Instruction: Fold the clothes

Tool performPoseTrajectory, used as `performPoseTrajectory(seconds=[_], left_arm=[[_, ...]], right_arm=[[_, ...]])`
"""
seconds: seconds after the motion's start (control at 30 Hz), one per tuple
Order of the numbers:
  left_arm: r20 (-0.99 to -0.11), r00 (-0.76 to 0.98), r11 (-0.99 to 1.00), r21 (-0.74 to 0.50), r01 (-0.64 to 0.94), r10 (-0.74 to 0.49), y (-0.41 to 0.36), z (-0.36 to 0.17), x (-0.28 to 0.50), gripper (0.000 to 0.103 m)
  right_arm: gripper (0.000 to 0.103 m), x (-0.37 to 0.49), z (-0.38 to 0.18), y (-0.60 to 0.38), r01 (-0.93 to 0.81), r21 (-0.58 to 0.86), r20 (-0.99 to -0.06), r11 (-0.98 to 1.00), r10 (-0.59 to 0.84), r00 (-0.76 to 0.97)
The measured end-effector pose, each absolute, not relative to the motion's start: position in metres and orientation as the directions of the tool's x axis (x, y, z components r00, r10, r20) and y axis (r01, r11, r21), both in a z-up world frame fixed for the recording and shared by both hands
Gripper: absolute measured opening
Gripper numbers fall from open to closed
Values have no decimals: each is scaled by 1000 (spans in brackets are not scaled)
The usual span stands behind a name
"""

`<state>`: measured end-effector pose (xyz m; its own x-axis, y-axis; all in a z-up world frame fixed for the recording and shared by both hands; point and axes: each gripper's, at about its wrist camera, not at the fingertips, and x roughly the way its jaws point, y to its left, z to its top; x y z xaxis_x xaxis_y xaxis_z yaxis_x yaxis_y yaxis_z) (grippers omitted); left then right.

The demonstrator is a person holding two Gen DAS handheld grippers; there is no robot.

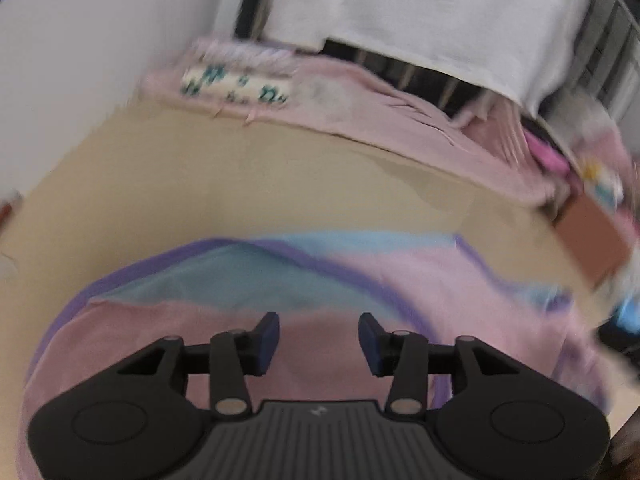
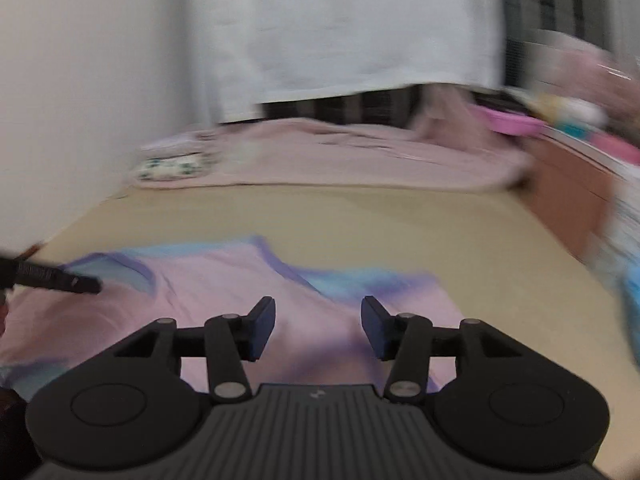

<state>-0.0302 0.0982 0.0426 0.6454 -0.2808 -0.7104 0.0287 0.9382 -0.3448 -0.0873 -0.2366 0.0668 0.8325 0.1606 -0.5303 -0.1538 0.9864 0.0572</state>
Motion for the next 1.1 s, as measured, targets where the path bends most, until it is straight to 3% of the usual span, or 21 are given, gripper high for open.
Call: performPoseTrajectory(seconds=[0.03, 0.13, 0.2, 0.37, 0.43, 0.53, 0.63, 0.67, 0.83, 0.93, 0.97, 1.07, 1.1], left_arm=[[-717, 638, 936, -351, 17, -281, 99, 42, -16, 45], [-730, 639, 944, -329, -20, -241, 100, 36, 21, 25], [-735, 637, 953, -302, 1, -234, 99, 35, 35, 24], [-695, 674, 946, -323, 17, -249, 104, 27, 68, 19], [-692, 678, 943, -334, 3, -248, 107, 27, 82, 20], [-718, 661, 943, -331, -47, -219, 112, 40, 76, 32], [-658, 685, 935, -341, 99, -313, 113, 54, 14, 46], [-650, 681, 931, -336, 143, -339, 112, 53, -8, 47], [-665, 616, 905, -268, 330, -422, 102, 25, -95, 45], [-654, 662, 924, -170, 343, -366, 96, 18, -115, 36], [-660, 662, 926, -150, 347, -355, 93, 19, -117, 26], [-680, 653, 920, -82, 384, -333, 85, 22, -123, 9], [-681, 655, 916, -57, 398, -327, 81, 22, -126, 9]], right_arm=[[48, -61, 67, -235, -187, 78, -545, 979, 199, 815], [46, 1, 54, -220, -183, 101, -605, 978, 207, 769], [39, 33, 43, -208, -170, 107, -639, 980, 199, 743], [38, 46, 17, -190, -154, 63, -648, 986, 158, 745], [38, 59, 15, -192, -128, 40, -642, 991, 124, 757], [38, 67, 23, -201, -96, 51, -649, 994, 106, 753], [45, 21, 50, -214, -166, 101, -588, 981, 194, 785], [51, 0, 58, -220, -197, 124, -563, 973, 232, 793], [51, -109, 46, -241, -268, 292, -573, 918, 392, 720], [50, -143, 34, -245, -232, 316, -595, 920, 383, 707], [47, -151, 31, -246, -222, 320, -600, 921, 379, 704], [39, -159, 30, -239, -214, 301, -606, 929, 360, 710], [36, -160, 30, -233, -227, 283, -605, 932, 357, 712]])
